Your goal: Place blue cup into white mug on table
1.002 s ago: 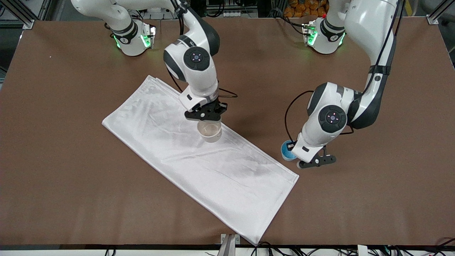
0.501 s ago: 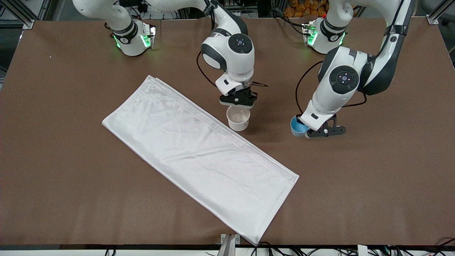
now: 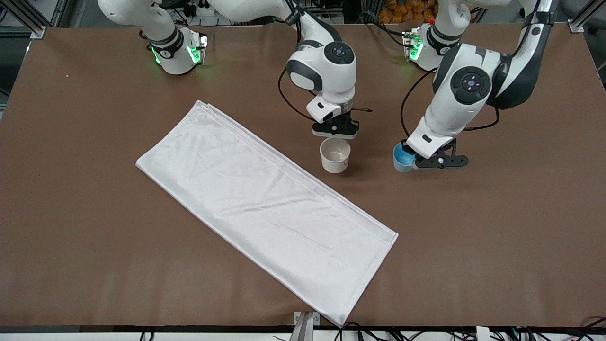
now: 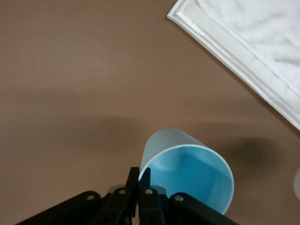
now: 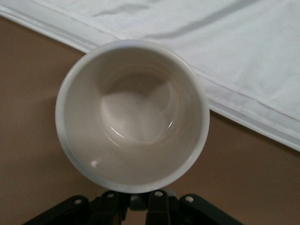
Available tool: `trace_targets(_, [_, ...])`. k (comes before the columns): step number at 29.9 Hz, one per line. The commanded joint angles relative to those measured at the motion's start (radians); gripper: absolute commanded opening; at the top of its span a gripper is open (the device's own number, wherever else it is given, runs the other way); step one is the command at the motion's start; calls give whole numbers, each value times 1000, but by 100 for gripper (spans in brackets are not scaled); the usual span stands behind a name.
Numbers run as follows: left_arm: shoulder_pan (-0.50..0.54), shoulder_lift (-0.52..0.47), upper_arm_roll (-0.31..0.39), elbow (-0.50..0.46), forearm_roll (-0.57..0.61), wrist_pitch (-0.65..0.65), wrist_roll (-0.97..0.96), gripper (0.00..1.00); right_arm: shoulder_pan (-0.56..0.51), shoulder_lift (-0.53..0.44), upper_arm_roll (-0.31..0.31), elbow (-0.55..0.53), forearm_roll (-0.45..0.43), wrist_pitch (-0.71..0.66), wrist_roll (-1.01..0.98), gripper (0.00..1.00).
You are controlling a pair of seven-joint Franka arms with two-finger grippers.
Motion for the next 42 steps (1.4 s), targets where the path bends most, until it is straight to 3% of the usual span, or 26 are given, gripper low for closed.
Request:
trace_targets(1, [55,-92,-9,-62,-34,-14,94,0,24,112,-9,133,-48,-8,51,0])
trace_targets(12, [81,-126,-9,-64,-77,-55,172,0,42,182,-12,188,-69,34,67,0])
trace_targets(27, [81,-123,-9,-51,-109,-57,180,0,47,200,-13,196,-69,32,66,0])
trace_targets(29, [81,-123,-9,-51,-109,-57,180,0,46,200,-13,194,-68,32,63,7])
trace_targets(30, [81,-123,-9,-51,-109,-57,180,0,44,200,-12,194,-67,32,63,19])
trace_targets(31, [81,-123,-9,-51,-110,-57,180,0,42,200,-12,194,-67,31,64,44])
trace_targets(32, [81,-123,-9,-50,-110,-57,180,0,41,199,-12,194,-66,31,67,81])
trace_targets(33, [81,-121,-9,-50,-113,-57,180,0,41,197,-12,194,-67,29,66,100])
trace_targets(42, [81,-109,-9,-28,-152,-57,178,0,32,153,-12,189,-60,11,54,100])
